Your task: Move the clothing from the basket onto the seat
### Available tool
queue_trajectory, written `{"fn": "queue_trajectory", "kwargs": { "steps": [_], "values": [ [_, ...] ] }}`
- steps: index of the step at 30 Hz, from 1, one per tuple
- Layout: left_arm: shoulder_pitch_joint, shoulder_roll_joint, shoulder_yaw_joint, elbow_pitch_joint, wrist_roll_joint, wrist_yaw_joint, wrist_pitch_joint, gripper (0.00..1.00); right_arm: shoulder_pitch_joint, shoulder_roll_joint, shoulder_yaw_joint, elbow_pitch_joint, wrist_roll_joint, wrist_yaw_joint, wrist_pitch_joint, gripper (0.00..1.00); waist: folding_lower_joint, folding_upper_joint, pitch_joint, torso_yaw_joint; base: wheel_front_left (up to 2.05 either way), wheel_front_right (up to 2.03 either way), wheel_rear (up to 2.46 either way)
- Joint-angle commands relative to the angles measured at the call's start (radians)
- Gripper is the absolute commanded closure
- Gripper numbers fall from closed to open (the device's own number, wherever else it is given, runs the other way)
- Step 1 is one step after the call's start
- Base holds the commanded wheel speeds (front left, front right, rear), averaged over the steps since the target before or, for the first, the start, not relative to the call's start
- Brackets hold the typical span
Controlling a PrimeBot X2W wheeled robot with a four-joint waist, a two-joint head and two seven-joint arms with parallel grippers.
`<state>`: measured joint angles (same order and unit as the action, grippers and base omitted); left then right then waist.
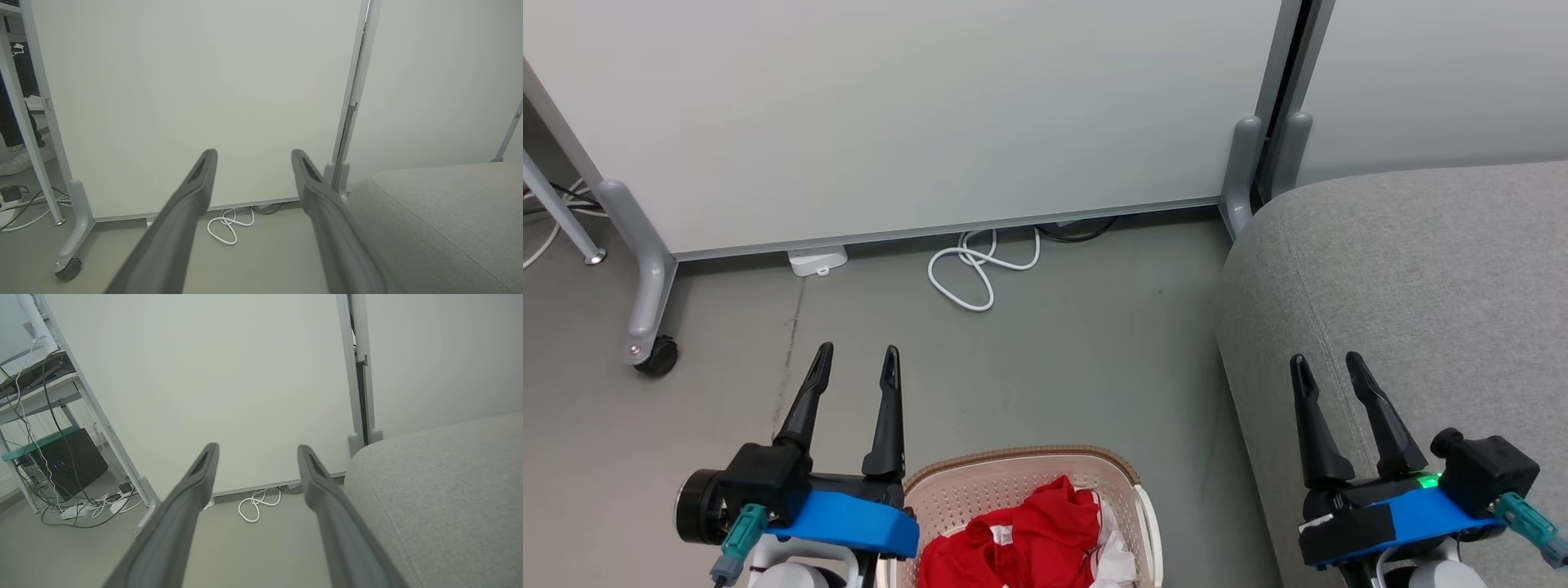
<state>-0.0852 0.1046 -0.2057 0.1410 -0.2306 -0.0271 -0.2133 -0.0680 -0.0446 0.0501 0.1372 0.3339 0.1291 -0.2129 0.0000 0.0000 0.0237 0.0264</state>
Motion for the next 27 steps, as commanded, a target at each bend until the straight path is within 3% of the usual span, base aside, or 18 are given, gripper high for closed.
{"fn": "queue_trajectory", "kwargs": {
  "steps": [1, 27],
  "values": [
    [-0.017, 0.003, -0.003, -0.001, 0.026, -0.001, -0.01, 0.0, -0.012, -0.008, 0.003, -0.008, -0.026, 0.002, -0.011, 0.0, 0.0, 0.0, 0.0, 0.001, 0.0, 0.0, 0.0],
    [-0.01, -0.025, 0.023, 0.041, 0.17, -0.05, -0.053, 0.0, -0.012, -0.008, -0.006, 0.011, -0.194, 0.002, -0.054, 0.0, 0.0, 0.0, 0.009, 0.011, 0.0, 0.0, 0.0]
  ]
}}
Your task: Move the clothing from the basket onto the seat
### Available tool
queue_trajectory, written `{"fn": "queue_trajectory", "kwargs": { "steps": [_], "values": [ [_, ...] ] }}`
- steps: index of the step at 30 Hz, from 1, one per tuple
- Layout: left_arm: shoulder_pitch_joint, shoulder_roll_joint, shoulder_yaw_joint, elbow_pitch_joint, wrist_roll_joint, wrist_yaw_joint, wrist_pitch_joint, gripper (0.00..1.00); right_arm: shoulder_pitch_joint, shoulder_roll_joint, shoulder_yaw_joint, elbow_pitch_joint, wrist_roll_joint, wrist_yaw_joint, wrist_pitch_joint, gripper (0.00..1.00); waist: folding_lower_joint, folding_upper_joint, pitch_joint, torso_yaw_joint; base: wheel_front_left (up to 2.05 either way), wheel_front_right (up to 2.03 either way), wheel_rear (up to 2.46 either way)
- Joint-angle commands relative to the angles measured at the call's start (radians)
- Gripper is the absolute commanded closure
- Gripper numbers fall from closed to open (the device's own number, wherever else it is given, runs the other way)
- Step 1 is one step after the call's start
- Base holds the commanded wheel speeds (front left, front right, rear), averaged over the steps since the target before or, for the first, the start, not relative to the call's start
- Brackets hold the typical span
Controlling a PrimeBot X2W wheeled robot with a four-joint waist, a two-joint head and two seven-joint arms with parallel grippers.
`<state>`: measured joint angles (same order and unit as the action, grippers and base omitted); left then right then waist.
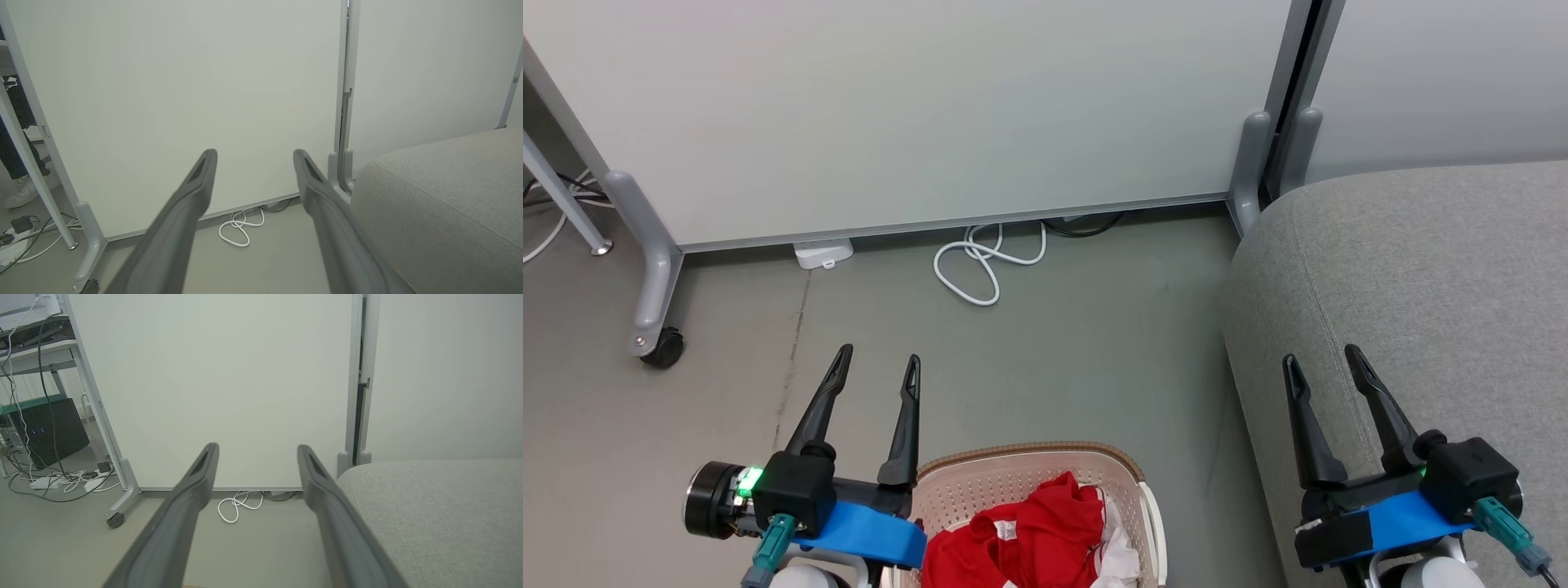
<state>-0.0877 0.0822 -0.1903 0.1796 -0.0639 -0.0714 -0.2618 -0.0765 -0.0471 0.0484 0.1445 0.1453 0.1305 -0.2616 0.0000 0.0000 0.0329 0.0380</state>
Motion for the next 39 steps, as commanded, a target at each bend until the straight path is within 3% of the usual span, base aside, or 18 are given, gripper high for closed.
{"fn": "queue_trajectory", "kwargs": {
  "steps": [1, 39],
  "values": [
    [-0.006, -0.004, 0.01, 0.003, -0.001, -0.007, -0.005, 0.0, -0.004, -0.006, -0.005, 0.004, -0.006, 0.0, -0.005, 0.0, 0.0, 0.0, 0.0, 0.0, 0.0, 0.0, 0.0],
    [-0.015, -0.03, 0.054, 0.028, 0.005, -0.046, -0.004, 0.0, -0.015, -0.006, -0.008, 0.023, 0.017, 0.0, -0.005, 0.0, 0.0, 0.0, 0.011, 0.005, 0.0, 0.0, 0.0]
  ]
}}
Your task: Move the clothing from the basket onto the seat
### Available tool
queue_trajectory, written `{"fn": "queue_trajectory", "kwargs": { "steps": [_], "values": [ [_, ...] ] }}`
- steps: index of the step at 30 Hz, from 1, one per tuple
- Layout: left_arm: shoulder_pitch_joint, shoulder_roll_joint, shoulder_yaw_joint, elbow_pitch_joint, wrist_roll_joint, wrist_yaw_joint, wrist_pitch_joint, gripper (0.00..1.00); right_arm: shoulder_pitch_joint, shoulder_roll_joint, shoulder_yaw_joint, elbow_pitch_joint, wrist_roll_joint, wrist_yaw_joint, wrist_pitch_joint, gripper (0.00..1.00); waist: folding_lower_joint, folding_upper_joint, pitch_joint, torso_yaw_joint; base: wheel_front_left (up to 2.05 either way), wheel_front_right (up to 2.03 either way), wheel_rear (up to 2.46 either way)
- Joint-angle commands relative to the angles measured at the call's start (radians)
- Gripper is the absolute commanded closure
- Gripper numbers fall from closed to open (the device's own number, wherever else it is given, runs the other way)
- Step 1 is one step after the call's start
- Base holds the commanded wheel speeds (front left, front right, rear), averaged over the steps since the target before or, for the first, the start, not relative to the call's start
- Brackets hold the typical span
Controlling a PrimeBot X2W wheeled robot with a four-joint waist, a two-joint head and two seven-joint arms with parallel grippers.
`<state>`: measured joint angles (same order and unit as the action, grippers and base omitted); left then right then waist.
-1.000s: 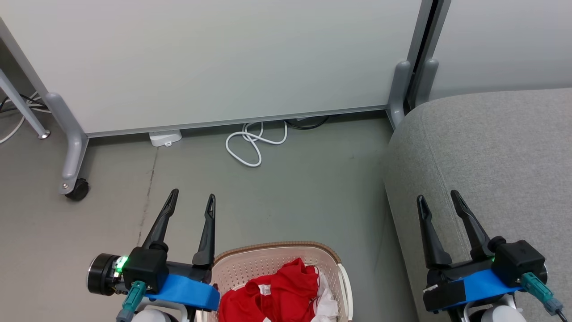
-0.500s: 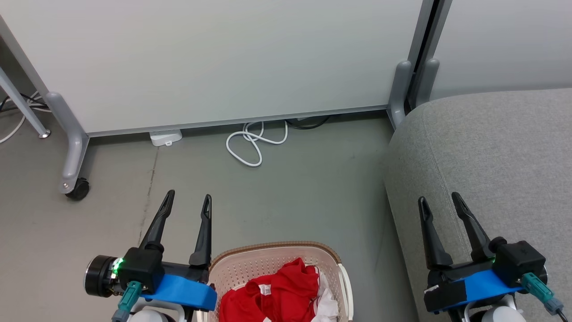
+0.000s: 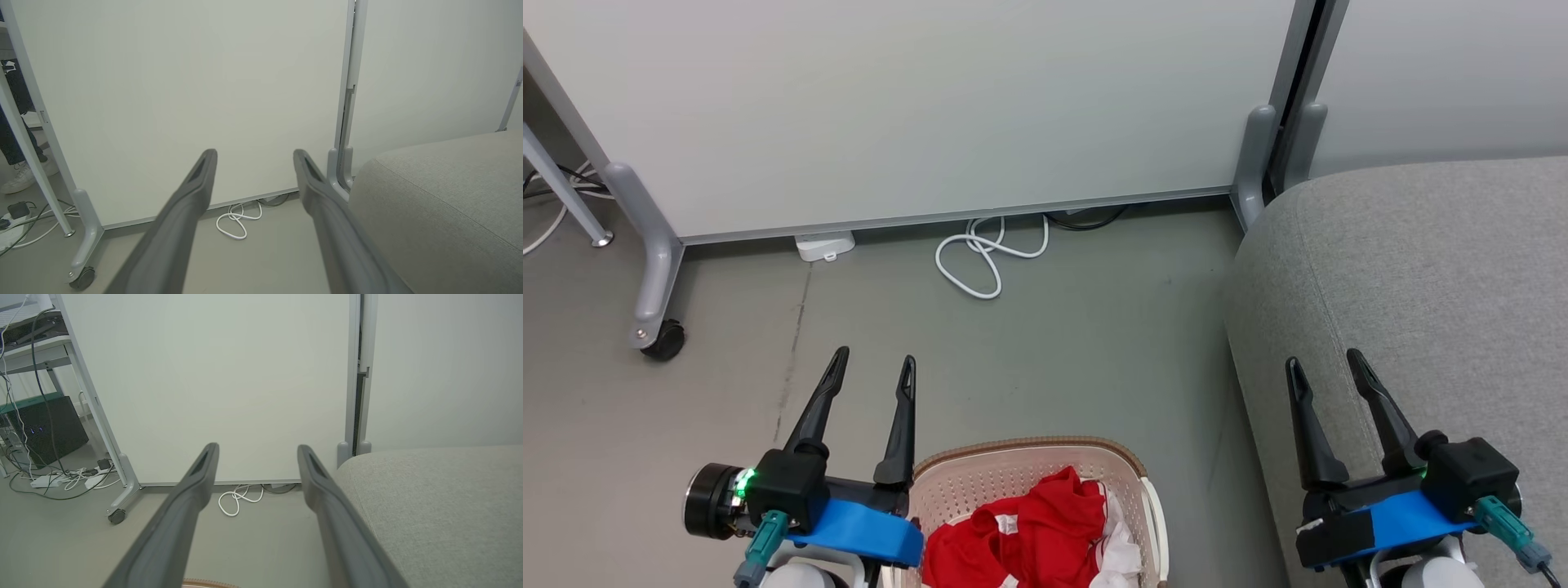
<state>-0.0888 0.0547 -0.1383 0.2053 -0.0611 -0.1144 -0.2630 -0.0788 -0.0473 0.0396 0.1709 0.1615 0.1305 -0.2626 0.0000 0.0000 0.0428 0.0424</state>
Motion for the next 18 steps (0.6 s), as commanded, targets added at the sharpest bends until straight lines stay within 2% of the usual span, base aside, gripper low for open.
{"fn": "queue_trajectory", "kwargs": {
  "steps": [1, 9, 18],
  "values": [
    [-0.017, -0.002, 0.0, 0.005, 0.004, -0.004, -0.003, 0.0, -0.015, -0.006, 0.002, -0.005, -0.001, 0.0, -0.004, 0.0, 0.0, 0.0, 0.004, 0.0, 0.0, 0.0, 0.0],
    [-0.072, 0.011, -0.021, 0.036, 0.014, -0.011, -0.003, 0.0, -0.053, -0.005, 0.008, -0.028, -0.011, 0.0, -0.004, 0.0, 0.0, 0.0, 0.065, -0.004, 0.0, 0.0, 0.0],
    [-0.166, 0.052, -0.094, 0.112, 0.013, -0.018, -0.003, 0.0, -0.106, -0.005, 0.023, -0.063, -0.037, 0.0, -0.004, 0.0, 0.0, 0.0, 0.174, -0.015, 0.0, 0.0, 0.0]
  ]
}}
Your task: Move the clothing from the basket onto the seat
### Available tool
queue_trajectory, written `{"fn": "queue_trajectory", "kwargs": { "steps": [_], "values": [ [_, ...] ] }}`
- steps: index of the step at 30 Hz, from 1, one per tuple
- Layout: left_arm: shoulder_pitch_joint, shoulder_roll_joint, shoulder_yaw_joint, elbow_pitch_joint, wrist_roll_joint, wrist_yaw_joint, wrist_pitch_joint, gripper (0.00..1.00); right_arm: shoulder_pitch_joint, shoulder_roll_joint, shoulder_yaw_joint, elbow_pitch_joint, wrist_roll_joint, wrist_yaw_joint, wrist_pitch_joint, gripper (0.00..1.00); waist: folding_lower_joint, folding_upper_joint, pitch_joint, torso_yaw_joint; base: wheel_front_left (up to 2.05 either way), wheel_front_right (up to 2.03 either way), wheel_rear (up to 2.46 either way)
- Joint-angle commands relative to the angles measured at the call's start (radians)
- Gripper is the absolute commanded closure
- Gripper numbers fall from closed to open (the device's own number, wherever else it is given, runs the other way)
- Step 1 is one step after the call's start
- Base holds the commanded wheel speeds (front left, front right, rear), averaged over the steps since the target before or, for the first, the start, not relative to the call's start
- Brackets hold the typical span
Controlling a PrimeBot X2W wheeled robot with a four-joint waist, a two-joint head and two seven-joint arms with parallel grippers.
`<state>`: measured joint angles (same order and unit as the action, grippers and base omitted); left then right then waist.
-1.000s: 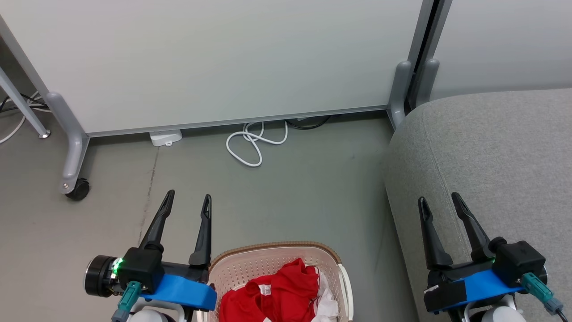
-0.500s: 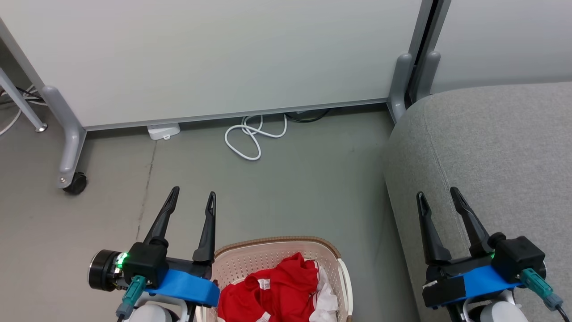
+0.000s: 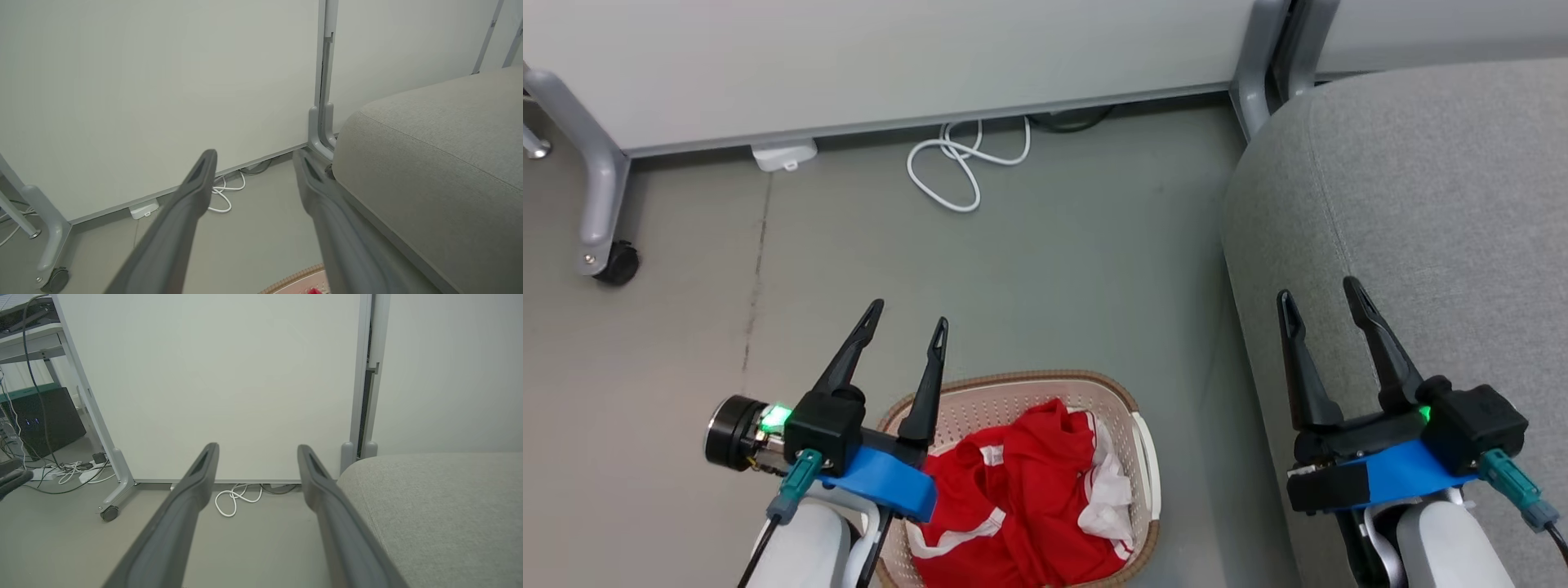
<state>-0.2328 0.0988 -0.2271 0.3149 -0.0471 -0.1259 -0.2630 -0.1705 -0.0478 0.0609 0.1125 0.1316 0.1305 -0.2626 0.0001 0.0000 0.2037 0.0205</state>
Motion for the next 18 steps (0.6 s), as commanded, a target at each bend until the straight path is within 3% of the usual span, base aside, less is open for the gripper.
{"fn": "queue_trajectory", "kwargs": {
  "steps": [1, 18],
  "values": [
    [-0.033, 0.014, -0.022, 0.014, -0.003, -0.007, -0.003, 0.0, -0.022, -0.005, 0.003, -0.01, -0.01, 0.0, -0.004, 0.0, -0.0001, 0.0, 0.027, 0.004, 0.0, 0.0, 0.0],
    [-0.282, 0.118, -0.322, 0.252, -0.091, -0.005, -0.003, 0.0, -0.152, -0.004, 0.023, -0.088, -0.072, 0.0, -0.004, 0.0, -0.0001, 0.0, 0.281, -0.046, 0.0, 0.0, 0.0]
  ]
}}
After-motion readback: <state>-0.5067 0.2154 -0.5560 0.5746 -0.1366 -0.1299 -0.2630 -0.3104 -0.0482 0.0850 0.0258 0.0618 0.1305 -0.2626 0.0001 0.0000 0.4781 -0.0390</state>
